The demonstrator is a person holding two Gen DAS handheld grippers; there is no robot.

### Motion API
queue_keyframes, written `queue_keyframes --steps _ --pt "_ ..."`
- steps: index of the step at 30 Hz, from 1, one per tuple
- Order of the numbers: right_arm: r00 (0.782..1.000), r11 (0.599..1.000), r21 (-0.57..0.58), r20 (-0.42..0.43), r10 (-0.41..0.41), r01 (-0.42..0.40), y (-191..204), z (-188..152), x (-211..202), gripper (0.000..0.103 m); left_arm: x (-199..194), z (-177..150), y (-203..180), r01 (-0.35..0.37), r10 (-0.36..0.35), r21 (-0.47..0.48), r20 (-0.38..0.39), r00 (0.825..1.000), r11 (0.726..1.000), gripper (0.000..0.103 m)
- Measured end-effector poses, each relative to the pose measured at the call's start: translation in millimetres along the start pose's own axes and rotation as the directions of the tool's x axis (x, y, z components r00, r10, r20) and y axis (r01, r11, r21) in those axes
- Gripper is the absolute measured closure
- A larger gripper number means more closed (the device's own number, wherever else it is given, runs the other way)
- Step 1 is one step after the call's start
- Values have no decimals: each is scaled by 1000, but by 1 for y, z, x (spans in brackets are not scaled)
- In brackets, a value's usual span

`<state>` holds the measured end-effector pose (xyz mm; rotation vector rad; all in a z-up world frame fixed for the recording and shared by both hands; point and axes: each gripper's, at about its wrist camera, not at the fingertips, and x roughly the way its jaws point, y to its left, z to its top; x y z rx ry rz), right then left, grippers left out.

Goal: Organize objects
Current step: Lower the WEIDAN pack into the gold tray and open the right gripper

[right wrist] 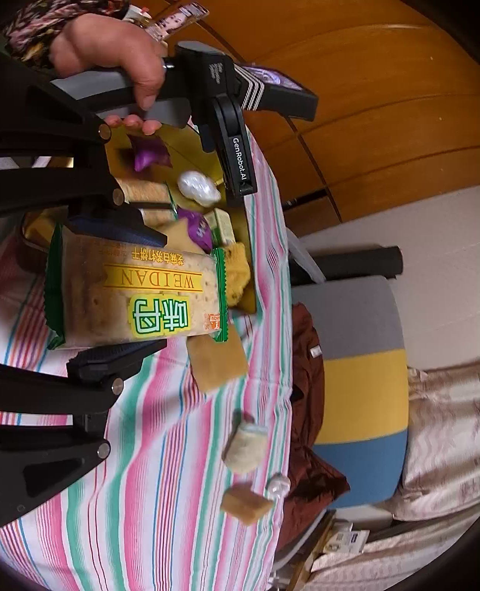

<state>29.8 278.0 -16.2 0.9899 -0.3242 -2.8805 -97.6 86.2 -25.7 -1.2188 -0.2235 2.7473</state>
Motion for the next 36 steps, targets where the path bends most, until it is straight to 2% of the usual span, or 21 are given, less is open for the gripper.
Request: queue_keyframes --steps 6,15,29,36 --pt "999 999 -6 -27 44 -44 13 -2 5 55 -20 -22 13 -15 15 -9 27 1000 1000 1" --pt "993 996 39 -86 81 -78 27 -3 20 55 -22 -43 29 -20 20 -34 -16 1000 999 1" --pt "990 998 54 -135 32 -25 34 -10 40 54 -29 -48 29 -26 26 -5 -11 1000 1000 1" --pt "993 999 36 -111 32 -28 36 -9 34 54 -33 -47 29 -29 29 -4 3 1000 1000 1"
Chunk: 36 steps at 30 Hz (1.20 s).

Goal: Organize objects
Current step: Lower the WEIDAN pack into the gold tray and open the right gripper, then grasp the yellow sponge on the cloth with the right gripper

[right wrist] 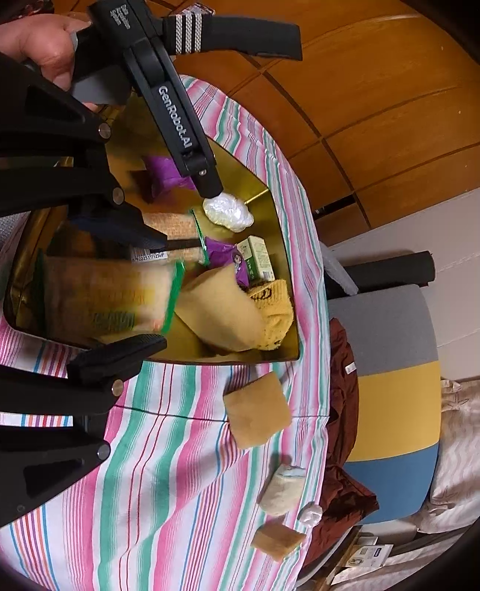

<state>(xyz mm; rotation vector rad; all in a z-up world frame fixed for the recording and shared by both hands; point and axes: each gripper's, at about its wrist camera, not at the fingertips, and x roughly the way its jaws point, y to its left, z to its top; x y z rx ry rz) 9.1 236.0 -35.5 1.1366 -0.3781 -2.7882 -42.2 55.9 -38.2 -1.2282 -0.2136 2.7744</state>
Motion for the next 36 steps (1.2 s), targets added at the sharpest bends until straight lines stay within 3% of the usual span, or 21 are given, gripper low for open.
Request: queue_keyframes --steps 12,20,36 --pt "999 1000 18 51 -16 16 -10 1 -14 54 -8 -3 -9 6 -6 29 22 1000 1000 1" --pt "995 994 89 77 -70 63 -40 2 -27 54 -17 -10 -26 83 -85 60 33 996 995 1" --pt "983 962 212 39 -182 170 -113 -15 -35 54 -30 -36 -69 177 -180 169 2 984 970 0"
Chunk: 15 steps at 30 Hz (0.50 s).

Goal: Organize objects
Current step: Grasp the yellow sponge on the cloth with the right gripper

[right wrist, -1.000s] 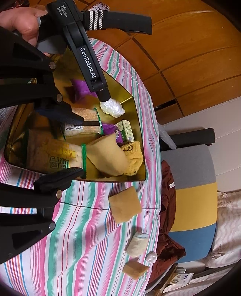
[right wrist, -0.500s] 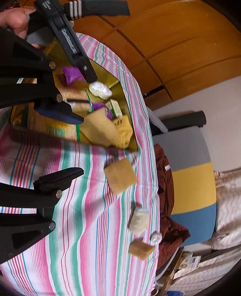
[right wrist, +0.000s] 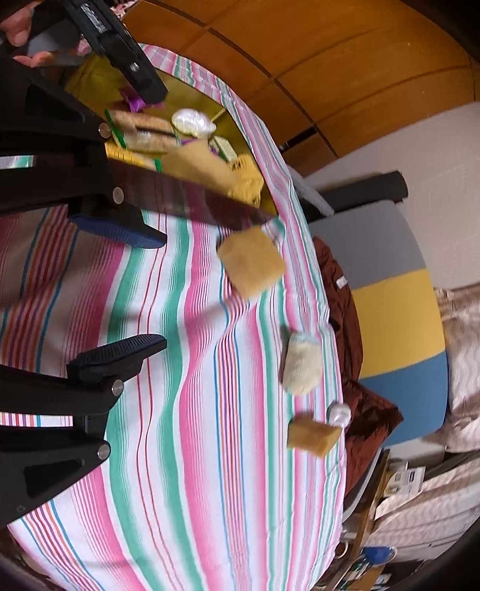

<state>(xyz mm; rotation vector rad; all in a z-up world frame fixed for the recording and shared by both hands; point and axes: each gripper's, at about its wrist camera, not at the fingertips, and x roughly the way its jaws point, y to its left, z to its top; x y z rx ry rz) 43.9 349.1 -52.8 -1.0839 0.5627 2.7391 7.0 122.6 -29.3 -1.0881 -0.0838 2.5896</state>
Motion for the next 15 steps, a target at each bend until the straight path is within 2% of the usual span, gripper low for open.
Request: queue_keyframes --steps 15 --pt "997 995 70 19 -75 74 -56 7 4 54 1 -9 -38 43 -42 87 -20 999 995 0"
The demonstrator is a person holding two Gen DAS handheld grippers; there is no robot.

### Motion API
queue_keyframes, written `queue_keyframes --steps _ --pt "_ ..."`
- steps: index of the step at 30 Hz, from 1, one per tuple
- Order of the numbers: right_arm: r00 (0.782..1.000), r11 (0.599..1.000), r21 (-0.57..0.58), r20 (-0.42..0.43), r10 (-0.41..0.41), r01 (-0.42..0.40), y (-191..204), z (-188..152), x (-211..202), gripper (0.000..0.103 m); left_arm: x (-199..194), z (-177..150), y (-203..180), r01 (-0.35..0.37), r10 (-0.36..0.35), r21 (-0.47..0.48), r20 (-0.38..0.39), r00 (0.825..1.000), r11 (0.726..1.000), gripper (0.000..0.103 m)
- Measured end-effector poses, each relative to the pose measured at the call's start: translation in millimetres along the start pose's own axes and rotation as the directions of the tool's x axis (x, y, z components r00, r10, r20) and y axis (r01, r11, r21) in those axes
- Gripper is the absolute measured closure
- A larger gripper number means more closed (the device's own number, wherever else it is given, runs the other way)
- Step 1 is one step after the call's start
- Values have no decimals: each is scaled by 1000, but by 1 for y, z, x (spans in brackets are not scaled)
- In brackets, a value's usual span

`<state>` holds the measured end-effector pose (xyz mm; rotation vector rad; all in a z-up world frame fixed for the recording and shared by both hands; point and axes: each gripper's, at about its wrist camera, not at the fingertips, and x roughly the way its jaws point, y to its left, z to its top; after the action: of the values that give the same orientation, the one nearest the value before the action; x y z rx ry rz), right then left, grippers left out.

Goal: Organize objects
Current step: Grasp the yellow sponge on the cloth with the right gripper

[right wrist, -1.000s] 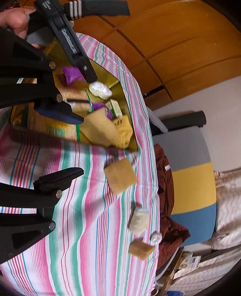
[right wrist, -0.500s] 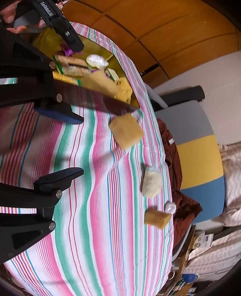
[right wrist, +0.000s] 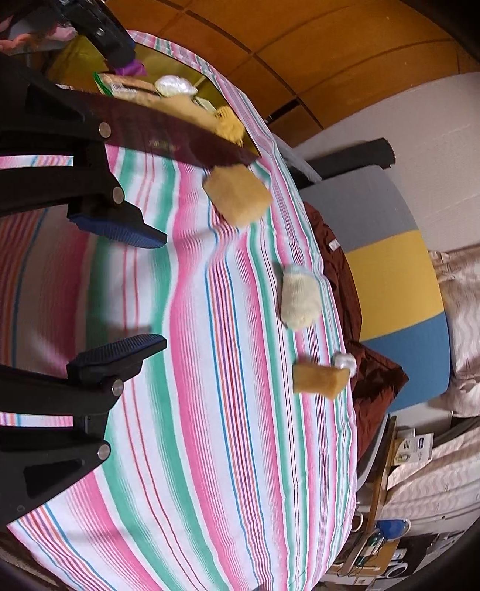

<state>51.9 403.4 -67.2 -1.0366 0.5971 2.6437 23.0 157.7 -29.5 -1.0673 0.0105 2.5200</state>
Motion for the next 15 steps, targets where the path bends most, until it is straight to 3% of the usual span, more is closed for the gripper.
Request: queue_keyframes --steps 9,15 --pt "995 995 26 9 -96 96 -46 44 23 51 1 1 -21 18 -17 40 -14 1000 999 0" --pt "978 985 2 119 -173 174 -61 93 34 40 6 2 -32 16 -13 57 -38 999 998 0"
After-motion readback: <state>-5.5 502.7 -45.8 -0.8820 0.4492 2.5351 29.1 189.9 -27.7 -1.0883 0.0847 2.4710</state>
